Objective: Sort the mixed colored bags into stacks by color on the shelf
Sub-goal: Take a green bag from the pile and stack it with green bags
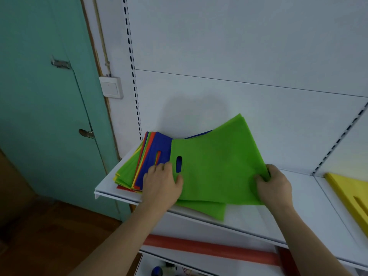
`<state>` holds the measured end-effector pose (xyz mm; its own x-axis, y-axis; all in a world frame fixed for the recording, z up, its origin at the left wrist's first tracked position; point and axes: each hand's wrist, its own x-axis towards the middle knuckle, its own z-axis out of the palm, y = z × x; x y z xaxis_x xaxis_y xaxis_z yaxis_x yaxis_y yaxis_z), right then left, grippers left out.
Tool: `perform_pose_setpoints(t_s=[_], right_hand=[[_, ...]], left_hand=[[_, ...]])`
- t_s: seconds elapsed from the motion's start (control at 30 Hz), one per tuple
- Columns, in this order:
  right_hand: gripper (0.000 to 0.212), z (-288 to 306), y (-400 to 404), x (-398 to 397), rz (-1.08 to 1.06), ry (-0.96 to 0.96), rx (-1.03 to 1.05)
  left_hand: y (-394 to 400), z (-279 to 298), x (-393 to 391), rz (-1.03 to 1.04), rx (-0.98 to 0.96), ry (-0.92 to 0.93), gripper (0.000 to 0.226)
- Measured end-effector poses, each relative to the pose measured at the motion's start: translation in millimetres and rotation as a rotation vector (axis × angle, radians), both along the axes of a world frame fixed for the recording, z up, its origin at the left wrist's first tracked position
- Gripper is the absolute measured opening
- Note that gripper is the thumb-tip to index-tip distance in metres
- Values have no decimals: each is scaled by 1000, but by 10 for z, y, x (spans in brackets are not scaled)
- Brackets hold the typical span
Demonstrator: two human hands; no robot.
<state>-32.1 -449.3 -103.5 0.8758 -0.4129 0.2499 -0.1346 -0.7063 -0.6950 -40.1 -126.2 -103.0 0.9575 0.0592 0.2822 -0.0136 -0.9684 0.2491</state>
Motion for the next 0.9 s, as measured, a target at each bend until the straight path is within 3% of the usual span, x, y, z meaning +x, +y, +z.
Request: perform_pose_setpoints(t_s=[0.17,0.23,0.3,0.37,0.47,0.53,0.73,0.9], right_hand=[[30,27,-82,-157,80,-119,93],[30,43,-119,-228,93,-193,158],[27,71,-140,-286,88,-257,193],[23,120,-137,-318,92,-327,206],[14,219,-87,-303,95,-414,249],[16,227,-34,-276,105,-383,304],[11,7,106,-210,158,-188,378],[15,76,102,-242,67,-244,243]], left_hand=[[-43,106,250,36,-109,63,42],[-90,139,369,55,-396,86,38],[-131,202,443,39,-827,94,26],[-157,281,484,-19,-1047,-31,22],[-176,434,517,-130,-1062,-313,10],[-168,499,526,-185,-1081,-386,14],[-33,208,399,-209,-1076,-216,16],[-14,226,353,-206,-1045,-149,25]])
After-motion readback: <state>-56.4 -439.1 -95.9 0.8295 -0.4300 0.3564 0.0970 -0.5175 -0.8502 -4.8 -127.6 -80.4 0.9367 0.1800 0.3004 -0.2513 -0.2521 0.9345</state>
